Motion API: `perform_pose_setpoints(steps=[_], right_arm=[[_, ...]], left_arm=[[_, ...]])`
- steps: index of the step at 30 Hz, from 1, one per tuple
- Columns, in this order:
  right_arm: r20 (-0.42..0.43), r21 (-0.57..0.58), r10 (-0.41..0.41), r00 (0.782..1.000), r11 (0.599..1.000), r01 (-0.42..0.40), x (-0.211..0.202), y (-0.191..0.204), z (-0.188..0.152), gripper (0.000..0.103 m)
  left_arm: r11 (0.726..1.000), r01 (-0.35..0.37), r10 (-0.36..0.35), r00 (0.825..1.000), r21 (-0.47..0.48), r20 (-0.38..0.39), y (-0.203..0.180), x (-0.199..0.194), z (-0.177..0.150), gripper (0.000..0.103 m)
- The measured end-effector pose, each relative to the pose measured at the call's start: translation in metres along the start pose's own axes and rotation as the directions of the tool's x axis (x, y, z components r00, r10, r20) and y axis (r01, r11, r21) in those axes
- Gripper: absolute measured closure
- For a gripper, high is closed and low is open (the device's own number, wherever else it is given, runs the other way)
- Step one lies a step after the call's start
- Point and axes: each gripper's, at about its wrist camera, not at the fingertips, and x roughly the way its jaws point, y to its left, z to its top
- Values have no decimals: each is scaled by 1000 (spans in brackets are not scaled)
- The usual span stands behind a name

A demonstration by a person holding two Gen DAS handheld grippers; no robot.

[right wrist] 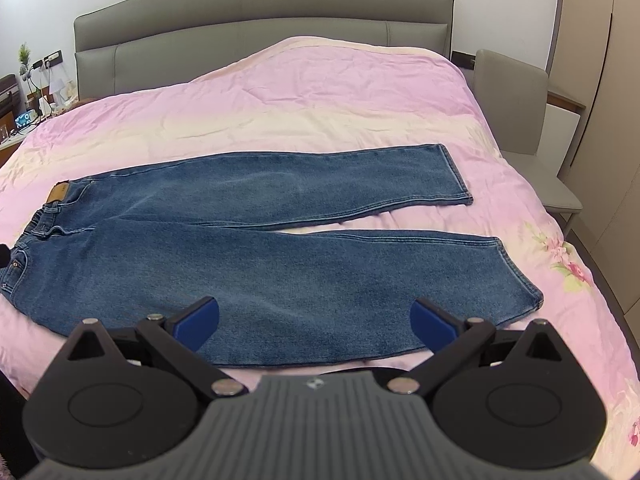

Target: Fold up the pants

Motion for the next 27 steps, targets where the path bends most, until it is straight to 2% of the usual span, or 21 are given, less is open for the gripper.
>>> perform_pose_setpoints(steps=[3,7,10,12,15,18,21,24,25,27], right_arm=[[9,-35,29,1000,999,-29,15,-11,-1,5],[-8,-127,-7,1000,992,6,37,-29,3,6],[-42,-155,-11,999,988,4,57,-50,7,16],[-74,-162,-16,997,987,4,72,-66,9,21],[-137,-172,-4,991,985,-20,96,-88,10,28],[-224,-197,34,974,977,-80,124,-108,9,28],[-301,-275,19,953,956,-105,148,-125,10,28],[-363,-356,-10,932,925,-129,166,-142,0,28],[-379,-382,-25,925,915,-132,170,-148,-3,28],[-412,-434,-56,909,890,-142,177,-156,-10,28]], left_arm=[[999,3,-2,1000,53,-15,15,10,-1,14],[992,5,1,999,127,-49,39,26,-7,17],[978,4,14,996,210,-84,53,43,-15,17],[967,18,16,991,253,-134,59,57,-22,17],[952,52,19,974,302,-226,61,80,-34,17],[940,105,7,946,324,-325,54,103,-43,19],[918,156,1,918,364,-397,39,124,-48,19],[864,191,41,894,465,-445,18,145,-58,19],[836,202,64,889,511,-454,10,150,-62,19],[768,209,108,889,605,-445,-8,159,-73,19]])
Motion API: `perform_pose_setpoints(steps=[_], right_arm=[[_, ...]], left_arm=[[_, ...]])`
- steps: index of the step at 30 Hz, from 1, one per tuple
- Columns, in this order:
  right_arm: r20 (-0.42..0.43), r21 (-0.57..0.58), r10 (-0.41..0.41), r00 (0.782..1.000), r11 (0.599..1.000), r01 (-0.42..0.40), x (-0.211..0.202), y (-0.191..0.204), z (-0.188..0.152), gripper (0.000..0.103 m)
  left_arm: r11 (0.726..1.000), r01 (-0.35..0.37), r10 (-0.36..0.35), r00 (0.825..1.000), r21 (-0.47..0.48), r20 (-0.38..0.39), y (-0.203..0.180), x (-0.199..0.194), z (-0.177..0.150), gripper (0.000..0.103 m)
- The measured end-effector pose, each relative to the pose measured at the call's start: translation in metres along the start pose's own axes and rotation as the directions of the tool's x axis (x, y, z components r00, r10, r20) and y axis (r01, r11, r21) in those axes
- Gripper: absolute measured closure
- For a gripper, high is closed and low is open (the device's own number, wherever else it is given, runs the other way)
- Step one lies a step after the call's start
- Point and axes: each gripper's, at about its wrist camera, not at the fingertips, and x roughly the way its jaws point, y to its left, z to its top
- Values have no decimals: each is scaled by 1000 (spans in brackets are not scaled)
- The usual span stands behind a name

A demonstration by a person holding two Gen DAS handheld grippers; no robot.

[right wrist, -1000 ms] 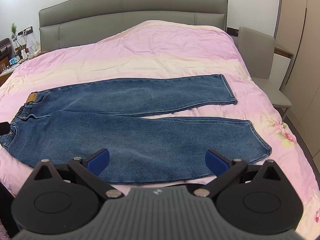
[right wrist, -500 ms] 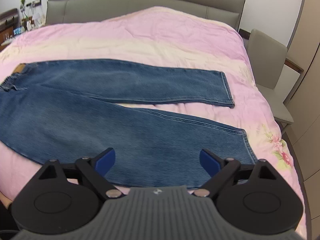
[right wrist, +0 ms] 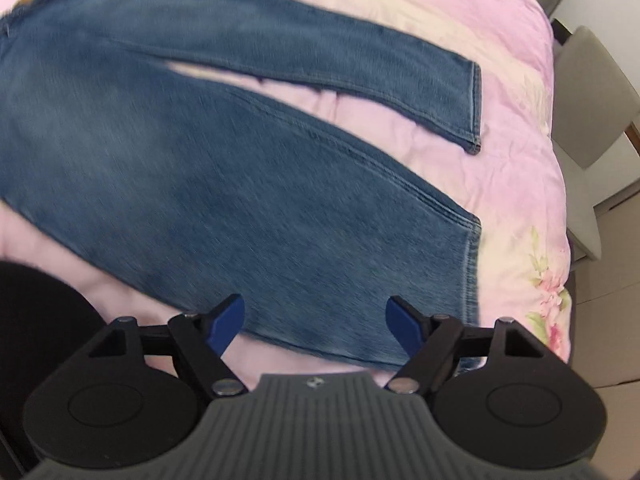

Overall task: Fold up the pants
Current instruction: 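Lower the right gripper onto the jeans leg hems and close it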

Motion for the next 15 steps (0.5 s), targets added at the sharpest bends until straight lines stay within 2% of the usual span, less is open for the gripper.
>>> perform_pose_setpoints(steps=[3,5,7,11,12,14,15], right_arm=[[-37,-67,-6,999,998,3,10,-1,-9,28],[-47,-131,-10,999,991,4,17,5,-13,28],[-46,-195,-18,999,981,9,23,15,-17,22],[5,-234,-65,998,970,64,34,29,-17,21],[28,-238,-76,997,968,81,38,33,-15,21],[52,-256,-85,995,962,96,37,40,-17,27],[63,-271,-77,995,958,92,35,45,-17,38]], left_arm=[[987,-66,68,998,148,-9,-24,13,7,18],[975,-102,105,995,195,-1,-34,19,10,16],[974,-117,120,993,196,0,-37,25,12,15],[973,-139,142,990,184,-6,-40,32,14,15],[971,-148,151,989,188,-1,-41,31,14,19],[967,-159,159,987,201,16,-48,27,15,35],[963,-172,170,985,206,27,-52,25,15,48]])
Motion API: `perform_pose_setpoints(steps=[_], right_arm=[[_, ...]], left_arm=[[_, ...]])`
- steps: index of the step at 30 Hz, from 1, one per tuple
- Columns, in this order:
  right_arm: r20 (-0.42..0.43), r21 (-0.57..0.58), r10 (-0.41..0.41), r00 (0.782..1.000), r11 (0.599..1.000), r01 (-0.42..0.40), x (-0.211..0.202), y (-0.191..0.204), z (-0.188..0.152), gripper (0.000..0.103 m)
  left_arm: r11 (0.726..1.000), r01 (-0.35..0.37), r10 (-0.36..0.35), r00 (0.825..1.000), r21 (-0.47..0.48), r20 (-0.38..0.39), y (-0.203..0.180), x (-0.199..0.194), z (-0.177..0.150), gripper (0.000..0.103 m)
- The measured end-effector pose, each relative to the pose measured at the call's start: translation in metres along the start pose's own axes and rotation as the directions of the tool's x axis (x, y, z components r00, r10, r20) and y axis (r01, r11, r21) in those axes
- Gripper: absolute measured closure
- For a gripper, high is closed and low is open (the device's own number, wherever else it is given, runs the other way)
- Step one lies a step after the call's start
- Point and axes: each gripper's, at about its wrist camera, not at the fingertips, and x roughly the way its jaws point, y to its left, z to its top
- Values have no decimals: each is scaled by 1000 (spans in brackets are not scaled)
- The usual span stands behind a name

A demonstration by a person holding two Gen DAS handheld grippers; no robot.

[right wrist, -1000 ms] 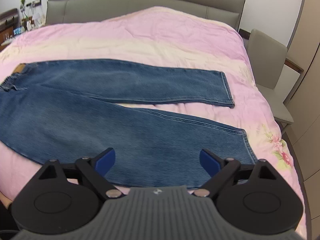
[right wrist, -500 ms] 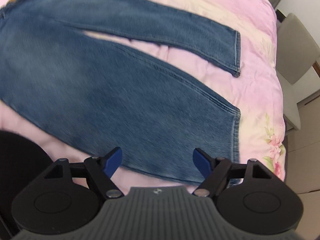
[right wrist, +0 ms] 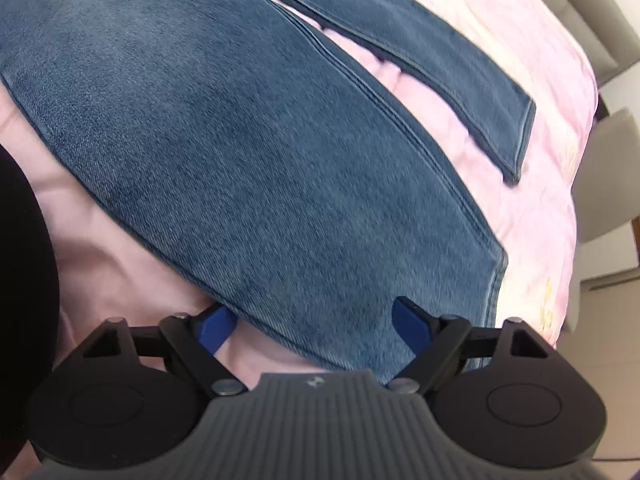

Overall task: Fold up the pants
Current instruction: 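Lower the right gripper onto the jeans leg hems and close it, then close the left gripper on the jeans waistband near the brown label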

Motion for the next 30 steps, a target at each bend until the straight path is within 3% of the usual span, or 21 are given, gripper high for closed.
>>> perform_pose_setpoints(steps=[1,4,7,11,14,16,17,19,23,30], right_arm=[[11,-10,13,1000,1000,-13,-3,3,-2,51],[38,-22,10,999,1000,-9,-14,9,2,71],[61,22,1,998,1000,-2,-25,9,4,84],[123,97,-63,990,994,51,-46,1,12,90],[181,130,-132,975,985,109,-69,-6,27,93],[220,152,-162,962,980,130,-83,-21,40,96],[235,168,-169,957,977,131,-92,-28,49,96],[252,177,-182,951,974,140,-102,-37,66,97],[250,139,-218,943,972,188,-106,-47,97,100],[206,157,-220,954,969,190,-91,-55,122,101]], left_arm=[[1000,-31,31,1000,6,5,-3,-1,3,62],[990,-143,143,990,-3,5,-4,0,6,87],[984,-157,160,986,-87,35,8,-9,6,100],[948,-156,182,981,-279,70,32,-27,8,100],[942,-80,118,988,-326,99,44,-33,3,84],[954,-12,51,991,-298,123,43,-38,-1,64],[961,16,26,989,-275,148,43,-40,-5,59],[974,35,7,983,-225,184,41,-45,-9,42],[993,24,-2,981,-117,192,35,-42,-21,32],[1000,16,-15,997,-6,77,36,2,-53,31]])
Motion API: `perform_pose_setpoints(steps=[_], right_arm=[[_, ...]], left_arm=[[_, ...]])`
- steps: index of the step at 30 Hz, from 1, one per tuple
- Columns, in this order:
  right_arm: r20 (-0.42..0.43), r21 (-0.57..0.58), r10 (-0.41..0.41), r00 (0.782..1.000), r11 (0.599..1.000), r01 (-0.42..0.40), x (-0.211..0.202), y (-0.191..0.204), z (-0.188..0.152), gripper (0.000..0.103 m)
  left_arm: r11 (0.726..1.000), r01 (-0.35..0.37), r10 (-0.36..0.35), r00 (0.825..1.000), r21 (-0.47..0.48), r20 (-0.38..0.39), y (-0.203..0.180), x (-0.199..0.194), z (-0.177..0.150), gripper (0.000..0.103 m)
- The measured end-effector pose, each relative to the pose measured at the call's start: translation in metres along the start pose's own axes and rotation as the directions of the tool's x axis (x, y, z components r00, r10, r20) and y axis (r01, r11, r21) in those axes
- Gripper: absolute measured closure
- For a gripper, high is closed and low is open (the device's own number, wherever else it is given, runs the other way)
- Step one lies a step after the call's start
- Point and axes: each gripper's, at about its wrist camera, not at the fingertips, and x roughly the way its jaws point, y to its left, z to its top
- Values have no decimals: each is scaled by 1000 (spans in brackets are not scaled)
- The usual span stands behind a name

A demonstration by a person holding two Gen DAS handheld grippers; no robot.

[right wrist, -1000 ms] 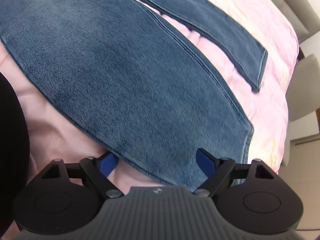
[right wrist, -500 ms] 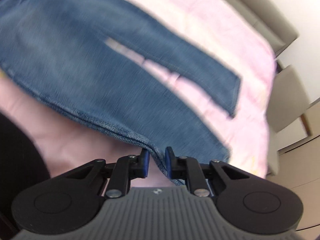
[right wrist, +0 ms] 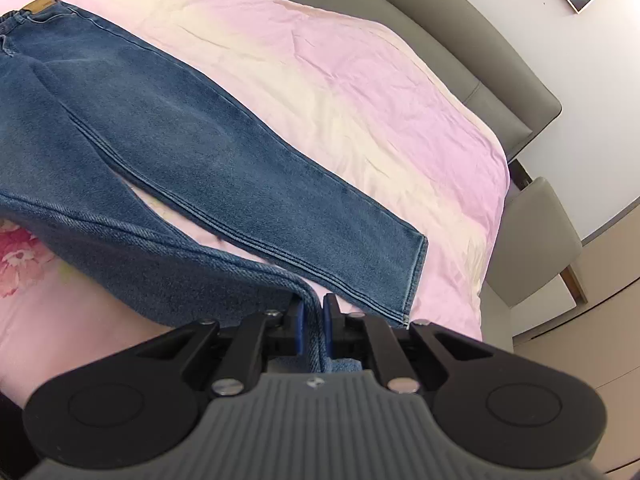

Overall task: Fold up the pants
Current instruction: 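Close the left gripper on the jeans waistband near the brown label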

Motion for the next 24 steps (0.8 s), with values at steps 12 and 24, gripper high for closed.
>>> perform_pose_setpoints(steps=[12,24], right_arm=[[-38,-24,16,999,1000,-17,29,5,0,101],[-35,-26,46,998,999,-47,40,4,-15,101]], left_arm=[[991,45,-39,998,125,-48,0,26,-40,14],[972,-91,102,994,215,-40,-18,53,-41,30]])
